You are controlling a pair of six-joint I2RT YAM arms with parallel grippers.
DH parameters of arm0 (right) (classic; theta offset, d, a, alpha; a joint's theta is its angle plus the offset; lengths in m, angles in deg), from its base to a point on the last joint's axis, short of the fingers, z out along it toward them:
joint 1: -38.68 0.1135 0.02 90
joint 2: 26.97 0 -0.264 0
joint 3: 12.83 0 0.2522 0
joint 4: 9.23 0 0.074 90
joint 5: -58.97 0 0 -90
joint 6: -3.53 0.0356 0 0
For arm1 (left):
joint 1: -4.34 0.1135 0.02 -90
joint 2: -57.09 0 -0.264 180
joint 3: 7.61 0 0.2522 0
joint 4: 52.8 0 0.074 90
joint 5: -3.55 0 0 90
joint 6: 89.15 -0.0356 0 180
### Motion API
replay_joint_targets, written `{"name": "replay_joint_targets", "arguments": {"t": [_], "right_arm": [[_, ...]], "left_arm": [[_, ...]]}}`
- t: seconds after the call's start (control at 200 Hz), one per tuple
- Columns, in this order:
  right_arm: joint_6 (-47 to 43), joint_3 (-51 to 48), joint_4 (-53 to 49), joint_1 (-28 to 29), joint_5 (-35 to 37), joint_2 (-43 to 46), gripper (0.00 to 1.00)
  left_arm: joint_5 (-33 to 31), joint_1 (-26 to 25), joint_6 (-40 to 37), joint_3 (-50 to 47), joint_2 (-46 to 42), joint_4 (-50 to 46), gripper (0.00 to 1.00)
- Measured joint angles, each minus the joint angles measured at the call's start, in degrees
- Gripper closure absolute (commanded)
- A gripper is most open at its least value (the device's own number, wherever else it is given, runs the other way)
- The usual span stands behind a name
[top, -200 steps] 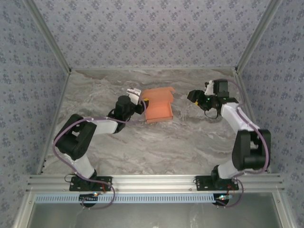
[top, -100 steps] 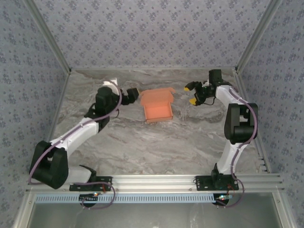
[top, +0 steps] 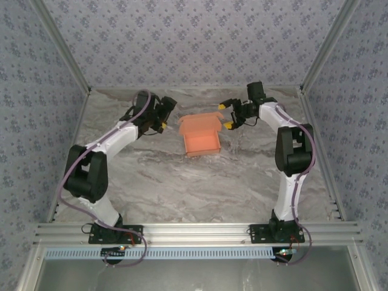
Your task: Fold the paper box
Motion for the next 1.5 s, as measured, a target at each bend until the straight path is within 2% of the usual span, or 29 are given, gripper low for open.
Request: {"name": "replay_joint_targets", "arguments": {"t": [0.2,0.355,0.55,0.809,1.224,1.499], "right_arm": [[1.51,-0.50,0.37,2.05,-0.09,0.17,0.26],[2.84,-2.62,0.85,4.37,-0.02,1.53,0.30],[3.30,-2.69,1.33,5.75,0.48,2.38,0.32],[3.39,-5.35,1.53,6.73,2.21,3.54,0.36],[2.43,-14.34,2.14,7.69,5.62,7.32,0.39],[-3.76,-15.96,-1.79,8.66,8.90,9.29,0.35]], "left_arm": [[1.55,-2.78,6.27,-2.38,0.55,4.04,0.11],[1.99,-3.87,11.61,-4.55,0.55,5.20,0.19],[1.99,-4.24,14.36,-4.52,0.55,5.86,0.30],[1.97,-4.83,14.99,-5.16,0.55,6.82,0.35],[0.85,-8.37,14.67,-13.38,-0.94,8.48,0.42],[-2.03,-8.61,7.28,-17.40,-5.86,6.67,0.40]]}}
